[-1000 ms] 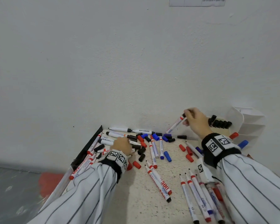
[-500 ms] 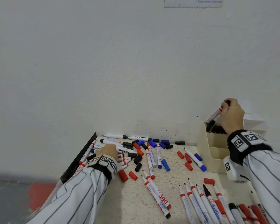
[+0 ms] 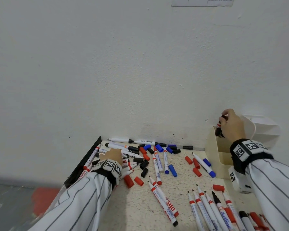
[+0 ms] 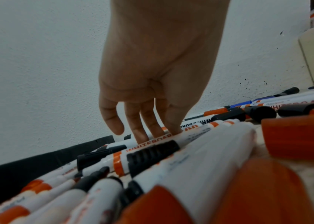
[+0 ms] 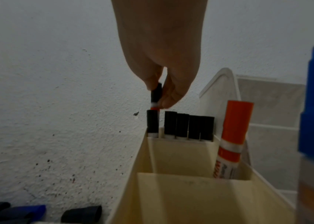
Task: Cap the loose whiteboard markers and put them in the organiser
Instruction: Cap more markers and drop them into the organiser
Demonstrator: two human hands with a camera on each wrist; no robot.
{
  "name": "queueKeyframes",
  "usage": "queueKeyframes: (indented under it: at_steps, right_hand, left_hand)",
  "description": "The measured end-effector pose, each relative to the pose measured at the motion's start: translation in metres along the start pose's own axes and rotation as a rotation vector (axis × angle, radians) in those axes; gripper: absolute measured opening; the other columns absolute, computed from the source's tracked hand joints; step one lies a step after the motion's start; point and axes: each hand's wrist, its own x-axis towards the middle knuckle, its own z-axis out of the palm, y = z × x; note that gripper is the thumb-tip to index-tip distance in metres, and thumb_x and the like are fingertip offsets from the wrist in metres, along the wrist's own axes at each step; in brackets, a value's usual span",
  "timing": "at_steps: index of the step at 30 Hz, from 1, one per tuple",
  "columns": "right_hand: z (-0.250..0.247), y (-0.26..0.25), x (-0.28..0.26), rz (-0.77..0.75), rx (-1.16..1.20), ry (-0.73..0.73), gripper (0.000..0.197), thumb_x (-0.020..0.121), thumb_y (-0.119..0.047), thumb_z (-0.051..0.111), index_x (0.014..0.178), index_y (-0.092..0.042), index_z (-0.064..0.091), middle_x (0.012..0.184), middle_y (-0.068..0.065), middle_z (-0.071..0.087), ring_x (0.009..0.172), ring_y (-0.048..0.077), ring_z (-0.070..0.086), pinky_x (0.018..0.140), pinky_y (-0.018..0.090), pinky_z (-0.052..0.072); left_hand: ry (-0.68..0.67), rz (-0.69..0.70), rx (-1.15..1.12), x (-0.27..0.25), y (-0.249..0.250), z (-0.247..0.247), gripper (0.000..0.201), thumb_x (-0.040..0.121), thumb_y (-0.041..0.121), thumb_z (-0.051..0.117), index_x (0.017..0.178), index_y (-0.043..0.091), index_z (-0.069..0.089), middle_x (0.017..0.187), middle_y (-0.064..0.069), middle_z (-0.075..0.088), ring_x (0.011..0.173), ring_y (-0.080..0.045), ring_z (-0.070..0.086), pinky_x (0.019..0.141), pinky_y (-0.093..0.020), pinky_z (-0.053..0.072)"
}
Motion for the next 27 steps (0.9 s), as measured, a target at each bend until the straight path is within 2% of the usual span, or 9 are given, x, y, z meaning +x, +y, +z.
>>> queueKeyframes:
  at_steps: [2,7,10,13,16,19,23,25,27]
  right_hand:
    - [0.004,0.004,-0.002,0.014,-0.045,-0.035,0.019,0.096,-0.008,0.046,0.112,-0.001,0.052,0.103,0.021,0.060,0.083,0.027,0.052,0.074,0.038,0.047]
    - [0.012,0.013,-0.006,0.027,-0.239,-0.101,0.030,0.087,-0.018,0.062,0.114,-0.007,0.052,0.110,0.017,0.060,0.102,0.034,0.055,0.088,0.042,0.044]
    - [0.017,0.019,-0.006,0.002,-0.486,-0.155,0.025,0.087,-0.011,0.058,0.112,-0.010,0.057,0.116,0.016,0.057,0.106,0.035,0.051,0.093,0.045,0.042]
    - [0.020,0.020,-0.006,-0.006,-0.499,-0.136,0.027,0.089,-0.003,0.051,0.114,-0.008,0.059,0.117,0.017,0.056,0.109,0.035,0.049,0.094,0.045,0.039]
    - [0.020,0.021,-0.007,-0.019,-0.494,-0.128,0.029,0.089,-0.003,0.049,0.117,-0.007,0.058,0.120,0.017,0.056,0.111,0.035,0.048,0.094,0.045,0.038]
    - [0.019,0.018,-0.012,-0.041,-0.498,-0.108,0.033,0.089,-0.004,0.048,0.120,-0.008,0.058,0.125,0.017,0.053,0.115,0.035,0.045,0.096,0.045,0.036]
    - [0.020,0.008,-0.021,-0.043,-0.498,-0.134,0.038,0.089,-0.006,0.049,0.127,-0.007,0.053,0.132,0.018,0.047,0.121,0.036,0.038,0.099,0.044,0.030]
    - [0.019,0.003,-0.022,-0.020,-0.514,-0.197,0.041,0.089,-0.010,0.049,0.131,-0.009,0.050,0.136,0.017,0.044,0.124,0.035,0.035,0.102,0.043,0.028]
    - [0.019,-0.003,-0.025,0.004,-0.489,-0.216,0.043,0.088,-0.011,0.050,0.132,-0.010,0.048,0.138,0.016,0.041,0.126,0.034,0.033,0.103,0.043,0.025]
  left_hand:
    - [0.007,0.004,0.025,0.000,0.000,0.002,0.033,0.098,0.020,0.035,0.128,0.020,0.049,0.136,-0.001,0.050,0.129,-0.022,0.043,0.108,-0.042,0.029]
    - [0.037,0.005,0.050,-0.002,-0.001,0.003,0.032,0.098,0.021,0.035,0.127,0.021,0.049,0.135,-0.002,0.051,0.127,-0.022,0.045,0.104,-0.039,0.032]
    - [0.026,0.007,0.035,-0.003,-0.001,0.002,0.032,0.099,0.022,0.036,0.129,0.021,0.047,0.138,-0.003,0.048,0.130,-0.024,0.042,0.106,-0.040,0.032]
    - [0.002,0.035,-0.010,0.001,-0.005,0.003,0.031,0.098,0.022,0.036,0.126,0.022,0.049,0.135,-0.001,0.050,0.128,-0.021,0.043,0.107,-0.043,0.027]
    - [0.003,0.065,-0.003,0.003,-0.007,0.004,0.028,0.097,0.021,0.038,0.121,0.024,0.052,0.128,0.002,0.055,0.124,-0.018,0.046,0.111,-0.048,0.023]
    - [0.013,0.081,0.017,0.002,-0.007,0.003,0.031,0.096,0.018,0.038,0.124,0.025,0.052,0.129,0.001,0.054,0.125,-0.018,0.045,0.112,-0.050,0.018]
    - [0.029,0.110,0.040,-0.003,-0.010,-0.002,0.032,0.096,0.031,0.039,0.127,0.027,0.047,0.132,0.000,0.049,0.121,-0.019,0.049,0.113,-0.055,0.012]
    - [0.064,0.117,0.006,-0.008,-0.010,-0.007,0.034,0.096,0.029,0.041,0.130,0.027,0.043,0.135,-0.001,0.044,0.117,-0.020,0.051,0.112,-0.055,0.012]
    - [0.108,0.119,-0.056,-0.012,-0.010,-0.012,0.038,0.093,0.020,0.044,0.131,0.025,0.039,0.137,-0.004,0.042,0.116,-0.023,0.053,0.111,-0.052,0.019]
